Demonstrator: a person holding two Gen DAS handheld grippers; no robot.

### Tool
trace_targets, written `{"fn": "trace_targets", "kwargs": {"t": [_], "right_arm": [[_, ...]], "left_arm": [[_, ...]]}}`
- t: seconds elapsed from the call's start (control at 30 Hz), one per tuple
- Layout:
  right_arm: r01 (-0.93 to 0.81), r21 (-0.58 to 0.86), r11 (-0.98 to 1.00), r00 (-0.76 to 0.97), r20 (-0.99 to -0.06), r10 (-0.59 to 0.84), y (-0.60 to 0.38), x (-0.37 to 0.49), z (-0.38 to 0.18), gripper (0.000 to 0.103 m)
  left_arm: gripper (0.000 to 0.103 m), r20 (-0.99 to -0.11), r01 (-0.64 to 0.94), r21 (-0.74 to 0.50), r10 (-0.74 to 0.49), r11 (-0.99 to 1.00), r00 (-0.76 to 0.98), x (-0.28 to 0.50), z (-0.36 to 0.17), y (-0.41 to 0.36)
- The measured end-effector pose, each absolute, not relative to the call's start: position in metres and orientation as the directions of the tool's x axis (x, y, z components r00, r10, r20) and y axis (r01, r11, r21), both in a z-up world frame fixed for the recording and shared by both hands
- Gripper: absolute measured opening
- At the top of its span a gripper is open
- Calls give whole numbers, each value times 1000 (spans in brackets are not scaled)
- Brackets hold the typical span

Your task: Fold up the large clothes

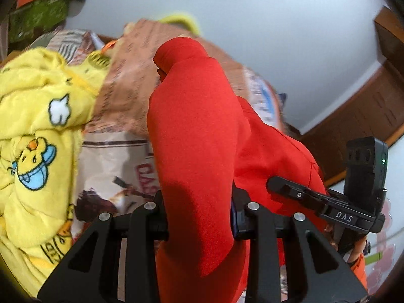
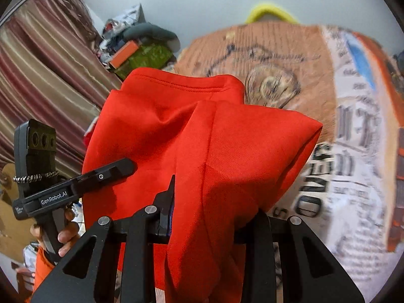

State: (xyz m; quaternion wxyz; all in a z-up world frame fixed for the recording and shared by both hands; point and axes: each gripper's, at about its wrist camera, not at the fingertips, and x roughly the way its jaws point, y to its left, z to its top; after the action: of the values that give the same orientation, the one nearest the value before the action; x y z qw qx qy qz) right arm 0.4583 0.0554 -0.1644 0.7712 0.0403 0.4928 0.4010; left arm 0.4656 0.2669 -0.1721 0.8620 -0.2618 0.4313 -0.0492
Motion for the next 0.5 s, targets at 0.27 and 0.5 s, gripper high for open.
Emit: {"fn": "trace_targets", "kwargs": {"t": [0.27, 0.5], "right_arm": [[-479, 450, 754, 121, -817, 564, 97, 490, -250, 26], [-576, 287, 766, 195, -861, 470, 93, 472, -243, 26]], "left_arm": [[33, -842, -299, -430, -258, 852, 474, 491, -276, 301], [49, -872, -282, -304, -147, 910, 466, 465, -279, 300]]}}
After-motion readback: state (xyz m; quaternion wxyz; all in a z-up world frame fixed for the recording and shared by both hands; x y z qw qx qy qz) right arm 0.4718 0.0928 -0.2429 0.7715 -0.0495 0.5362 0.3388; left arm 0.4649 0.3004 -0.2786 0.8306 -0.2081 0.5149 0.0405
